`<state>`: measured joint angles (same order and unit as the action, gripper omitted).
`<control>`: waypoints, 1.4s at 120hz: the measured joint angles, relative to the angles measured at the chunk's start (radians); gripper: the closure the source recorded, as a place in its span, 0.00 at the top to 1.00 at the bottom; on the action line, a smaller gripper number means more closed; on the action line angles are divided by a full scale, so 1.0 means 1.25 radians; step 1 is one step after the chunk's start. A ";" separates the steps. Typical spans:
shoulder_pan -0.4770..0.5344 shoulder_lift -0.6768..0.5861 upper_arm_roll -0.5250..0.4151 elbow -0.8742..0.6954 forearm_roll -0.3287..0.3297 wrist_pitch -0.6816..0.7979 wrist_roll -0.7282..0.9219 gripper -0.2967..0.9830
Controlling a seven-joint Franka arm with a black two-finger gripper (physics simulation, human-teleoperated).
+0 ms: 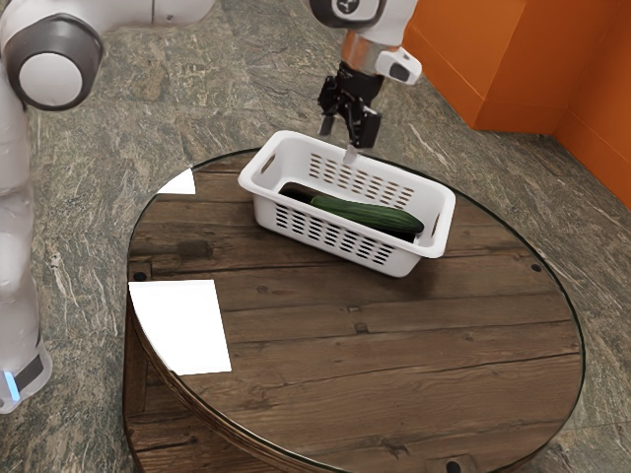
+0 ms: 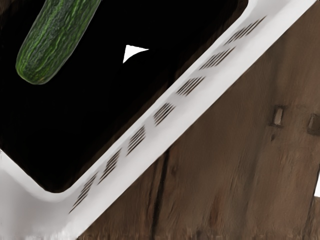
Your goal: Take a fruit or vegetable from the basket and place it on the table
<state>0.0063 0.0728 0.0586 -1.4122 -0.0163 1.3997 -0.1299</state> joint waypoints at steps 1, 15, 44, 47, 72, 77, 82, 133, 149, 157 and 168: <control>-0.002 -0.007 0.004 -0.009 -0.001 0.003 0.000 0.77; -0.009 -0.070 0.045 -0.083 -0.010 0.034 -0.004 0.77; 0.029 -0.100 0.076 -0.190 -0.002 0.094 0.042 0.77; 0.026 -0.107 0.082 -0.203 -0.001 0.101 0.052 0.77; 0.007 -0.115 0.145 -0.233 0.005 0.139 0.136 0.77; 0.017 -0.107 0.150 -0.234 0.010 0.150 0.150 0.77; 0.024 -0.098 0.153 -0.234 0.015 0.162 0.164 0.77; 0.014 0.008 0.185 -0.251 0.040 0.292 0.261 0.77; 0.011 0.077 0.185 -0.190 0.033 0.323 0.283 0.77; 0.010 0.110 0.185 -0.166 0.021 0.332 0.294 0.77; 0.011 0.136 0.185 -0.157 0.005 0.342 0.307 0.77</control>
<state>0.0195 0.2425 0.2895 -1.6087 -0.0104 1.8267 0.2542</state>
